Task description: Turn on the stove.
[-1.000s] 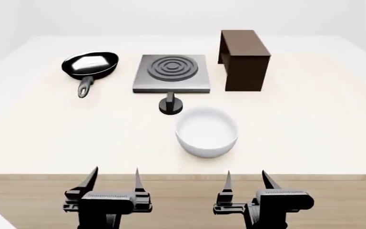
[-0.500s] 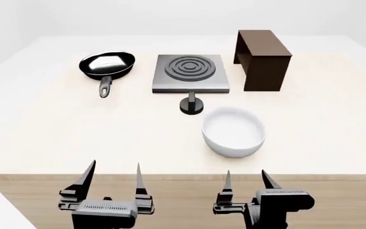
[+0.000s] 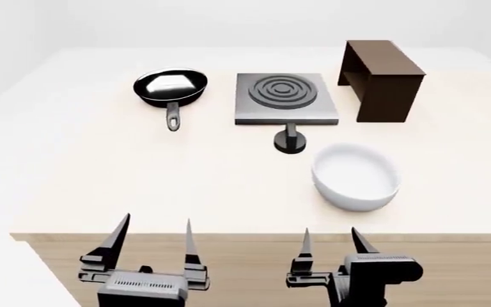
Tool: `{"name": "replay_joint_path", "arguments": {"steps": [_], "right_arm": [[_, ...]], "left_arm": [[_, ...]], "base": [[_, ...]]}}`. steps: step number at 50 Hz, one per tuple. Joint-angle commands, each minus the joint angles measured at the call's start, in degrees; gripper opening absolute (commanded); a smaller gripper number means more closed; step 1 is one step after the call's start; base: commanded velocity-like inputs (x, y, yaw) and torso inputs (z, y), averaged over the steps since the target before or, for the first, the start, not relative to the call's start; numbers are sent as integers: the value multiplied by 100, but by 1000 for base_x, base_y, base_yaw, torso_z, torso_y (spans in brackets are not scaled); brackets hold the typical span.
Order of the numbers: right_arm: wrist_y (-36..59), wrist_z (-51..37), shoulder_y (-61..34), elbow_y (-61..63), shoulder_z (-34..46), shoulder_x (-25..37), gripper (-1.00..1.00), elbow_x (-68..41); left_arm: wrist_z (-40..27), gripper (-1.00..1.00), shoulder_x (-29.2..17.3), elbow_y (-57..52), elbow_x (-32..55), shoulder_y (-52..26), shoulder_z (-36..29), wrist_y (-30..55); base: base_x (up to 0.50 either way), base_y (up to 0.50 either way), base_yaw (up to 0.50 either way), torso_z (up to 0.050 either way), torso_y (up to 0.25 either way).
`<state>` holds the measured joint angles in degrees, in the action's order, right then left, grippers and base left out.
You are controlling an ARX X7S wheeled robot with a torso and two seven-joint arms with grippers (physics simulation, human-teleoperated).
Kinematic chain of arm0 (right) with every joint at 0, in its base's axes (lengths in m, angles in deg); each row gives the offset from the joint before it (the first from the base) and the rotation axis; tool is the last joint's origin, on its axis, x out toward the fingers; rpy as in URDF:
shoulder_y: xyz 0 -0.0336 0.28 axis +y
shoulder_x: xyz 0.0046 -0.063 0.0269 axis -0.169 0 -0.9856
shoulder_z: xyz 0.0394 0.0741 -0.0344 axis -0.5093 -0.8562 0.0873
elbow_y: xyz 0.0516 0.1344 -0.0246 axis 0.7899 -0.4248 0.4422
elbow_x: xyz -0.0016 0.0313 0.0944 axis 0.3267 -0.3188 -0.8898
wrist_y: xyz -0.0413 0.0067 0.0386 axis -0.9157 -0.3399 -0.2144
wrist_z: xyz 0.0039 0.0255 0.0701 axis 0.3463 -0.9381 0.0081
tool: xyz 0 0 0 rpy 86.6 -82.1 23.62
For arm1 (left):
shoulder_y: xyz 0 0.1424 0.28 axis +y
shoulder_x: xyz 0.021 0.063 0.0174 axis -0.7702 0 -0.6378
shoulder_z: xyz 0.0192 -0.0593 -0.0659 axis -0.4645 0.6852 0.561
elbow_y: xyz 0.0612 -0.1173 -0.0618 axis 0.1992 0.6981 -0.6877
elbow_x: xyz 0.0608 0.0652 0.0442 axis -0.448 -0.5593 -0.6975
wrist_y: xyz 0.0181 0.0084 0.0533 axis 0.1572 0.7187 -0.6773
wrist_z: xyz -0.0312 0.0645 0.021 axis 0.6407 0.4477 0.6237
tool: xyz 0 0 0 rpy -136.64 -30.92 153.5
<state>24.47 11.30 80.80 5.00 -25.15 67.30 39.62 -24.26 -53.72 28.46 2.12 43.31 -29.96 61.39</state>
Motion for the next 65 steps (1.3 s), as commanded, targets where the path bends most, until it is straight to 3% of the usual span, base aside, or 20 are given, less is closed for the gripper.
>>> {"name": "replay_joint_path", "arguments": {"steps": [1, 35, 44, 65], "right_arm": [[40, -68, 6, 83, 28, 57, 100, -42], [9, -240, 12, 118, 155, 178, 100, -40], [-71, -203, 18, 108, 150, 198, 100, -172], [-127, -224, -10, 35, 234, 249, 100, -225]], "left_arm": [[-47, 100, -61, -61, -112, 14, -96, -22], [-83, 100, -190, -98, -73, 10, -269, -247], [-116, 100, -212, -81, -55, 2, -289, -254], [-193, 100, -254, -67, -35, -27, -343, -227]], "base": [[0, 289, 0, 0, 0], [0, 290, 0, 0, 0], [19, 2, 0, 0, 0], [418, 0, 0, 0, 0]]}}
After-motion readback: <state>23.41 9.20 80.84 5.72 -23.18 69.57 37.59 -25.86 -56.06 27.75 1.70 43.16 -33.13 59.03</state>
